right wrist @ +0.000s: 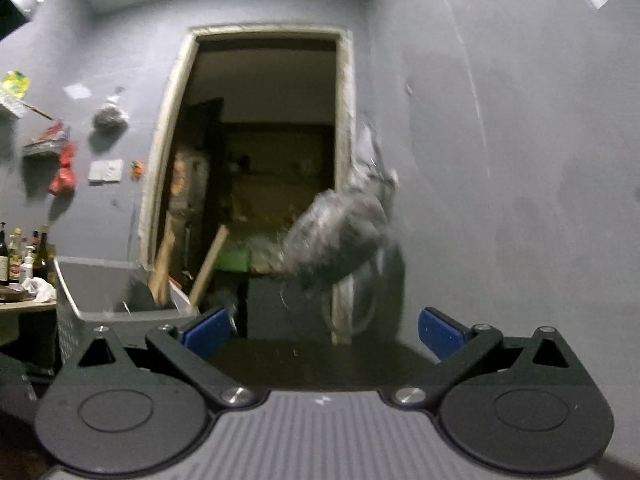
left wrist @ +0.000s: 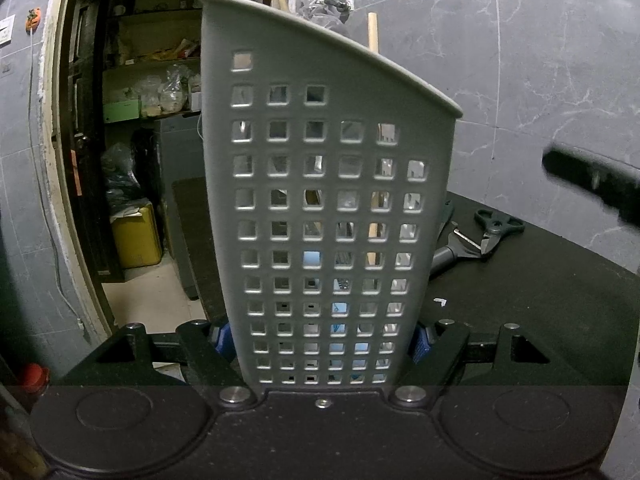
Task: Organize utensils
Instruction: 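Move the open right tool down to the metal sharpening rod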
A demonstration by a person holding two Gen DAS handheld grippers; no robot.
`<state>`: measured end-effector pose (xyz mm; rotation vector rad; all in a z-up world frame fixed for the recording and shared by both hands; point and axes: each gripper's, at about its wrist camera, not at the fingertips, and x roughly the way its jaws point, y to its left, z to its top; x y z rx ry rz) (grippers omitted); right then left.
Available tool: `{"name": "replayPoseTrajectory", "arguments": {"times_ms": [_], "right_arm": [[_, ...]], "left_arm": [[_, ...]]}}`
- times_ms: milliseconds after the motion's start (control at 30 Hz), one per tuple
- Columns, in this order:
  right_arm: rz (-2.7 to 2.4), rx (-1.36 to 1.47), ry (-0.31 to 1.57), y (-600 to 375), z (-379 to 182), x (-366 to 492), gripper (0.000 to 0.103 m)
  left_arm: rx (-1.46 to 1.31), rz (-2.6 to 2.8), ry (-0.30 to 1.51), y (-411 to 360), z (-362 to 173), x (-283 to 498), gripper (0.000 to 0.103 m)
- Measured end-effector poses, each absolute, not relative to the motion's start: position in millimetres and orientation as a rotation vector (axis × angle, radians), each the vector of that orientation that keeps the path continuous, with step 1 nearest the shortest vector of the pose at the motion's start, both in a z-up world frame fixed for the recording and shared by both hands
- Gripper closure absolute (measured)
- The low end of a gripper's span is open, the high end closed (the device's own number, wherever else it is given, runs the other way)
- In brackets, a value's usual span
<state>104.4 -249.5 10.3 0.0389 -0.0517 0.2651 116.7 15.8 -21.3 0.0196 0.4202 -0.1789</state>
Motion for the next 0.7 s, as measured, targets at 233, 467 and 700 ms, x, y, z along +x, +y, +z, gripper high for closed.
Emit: {"name": "replayPoseTrajectory", "arguments": {"times_ms": [233, 467, 700], "right_arm": [[0.255, 0.1, 0.072, -254, -20, 107, 0.0], [0.247, 0.119, 0.088, -253, -17, 110, 0.0], [0.196, 0.147, 0.127, -252, -16, 114, 0.0]], "left_arm": [[0.013, -0.182, 0.421, 17, -21, 117, 0.025], [0.013, -0.182, 0.418, 19, -21, 117, 0.025], [0.008, -0.181, 0.418, 19, -22, 118, 0.025]]}}
